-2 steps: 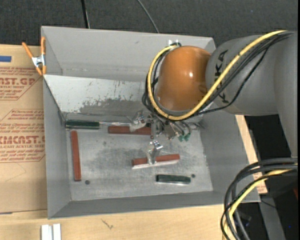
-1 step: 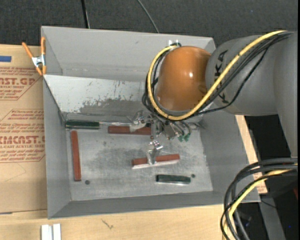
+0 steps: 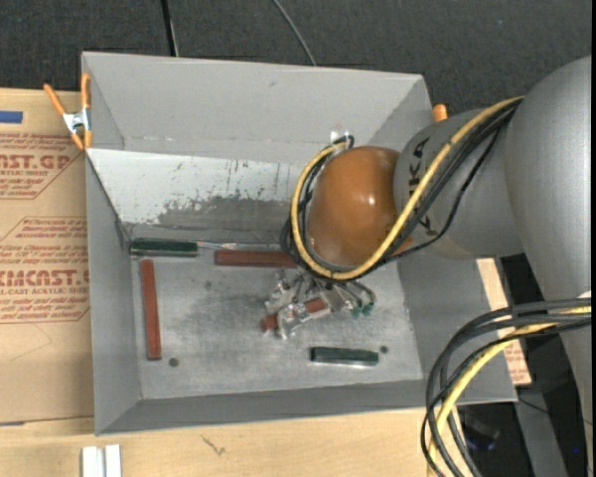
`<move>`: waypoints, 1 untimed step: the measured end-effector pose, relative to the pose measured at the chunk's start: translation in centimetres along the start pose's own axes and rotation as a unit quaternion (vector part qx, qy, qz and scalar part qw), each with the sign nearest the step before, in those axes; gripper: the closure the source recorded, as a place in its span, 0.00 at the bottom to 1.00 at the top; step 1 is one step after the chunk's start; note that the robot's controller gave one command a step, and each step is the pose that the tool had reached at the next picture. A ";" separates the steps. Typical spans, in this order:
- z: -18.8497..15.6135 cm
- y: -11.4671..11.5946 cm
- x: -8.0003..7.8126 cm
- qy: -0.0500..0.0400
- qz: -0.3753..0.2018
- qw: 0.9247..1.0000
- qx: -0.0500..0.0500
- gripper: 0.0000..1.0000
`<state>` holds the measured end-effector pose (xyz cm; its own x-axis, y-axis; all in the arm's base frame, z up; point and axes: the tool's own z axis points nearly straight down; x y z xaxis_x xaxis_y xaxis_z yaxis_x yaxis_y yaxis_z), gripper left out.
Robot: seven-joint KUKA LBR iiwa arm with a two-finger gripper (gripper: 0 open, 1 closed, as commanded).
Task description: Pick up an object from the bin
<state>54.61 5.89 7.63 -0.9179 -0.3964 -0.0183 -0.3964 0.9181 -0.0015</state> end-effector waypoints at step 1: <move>0.0 0.0 0.0 0.000 0.000 1.000 0.000 1.00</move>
Offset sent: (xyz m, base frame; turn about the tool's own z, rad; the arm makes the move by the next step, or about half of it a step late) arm -0.0271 -0.0051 0.1491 -0.0455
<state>54.61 5.89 7.63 -0.9179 -0.3964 -0.0183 -0.3965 0.9180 -0.0015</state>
